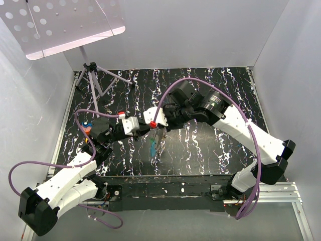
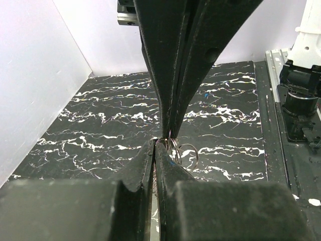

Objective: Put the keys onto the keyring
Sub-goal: Insert the key onto the keyring.

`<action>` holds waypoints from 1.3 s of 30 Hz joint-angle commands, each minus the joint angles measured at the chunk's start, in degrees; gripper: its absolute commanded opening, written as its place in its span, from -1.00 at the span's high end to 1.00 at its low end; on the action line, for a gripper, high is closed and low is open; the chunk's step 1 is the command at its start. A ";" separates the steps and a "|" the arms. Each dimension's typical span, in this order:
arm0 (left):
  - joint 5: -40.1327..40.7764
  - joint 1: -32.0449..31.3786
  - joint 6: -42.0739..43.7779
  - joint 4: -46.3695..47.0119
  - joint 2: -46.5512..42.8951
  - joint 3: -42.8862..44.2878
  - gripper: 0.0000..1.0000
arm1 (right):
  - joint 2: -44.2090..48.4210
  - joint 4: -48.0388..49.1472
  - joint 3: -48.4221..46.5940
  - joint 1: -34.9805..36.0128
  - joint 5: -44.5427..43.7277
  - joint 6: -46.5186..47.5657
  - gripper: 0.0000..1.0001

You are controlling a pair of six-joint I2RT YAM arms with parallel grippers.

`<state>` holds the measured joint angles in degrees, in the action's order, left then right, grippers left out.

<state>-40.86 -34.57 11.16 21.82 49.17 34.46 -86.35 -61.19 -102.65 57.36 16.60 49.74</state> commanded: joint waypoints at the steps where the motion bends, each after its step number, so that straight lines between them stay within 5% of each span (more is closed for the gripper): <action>1: 3.15 0.81 -2.19 4.72 -0.74 1.66 1.00 | 1.00 2.30 -0.36 1.52 2.82 1.94 0.97; 39: 11.68 2.57 -20.90 16.58 0.32 -0.53 1.00 | 2.50 6.87 3.25 3.02 -5.88 4.58 0.97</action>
<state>-34.24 -32.60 -5.61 29.23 50.22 34.00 -84.77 -55.07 -100.57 59.02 9.15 52.90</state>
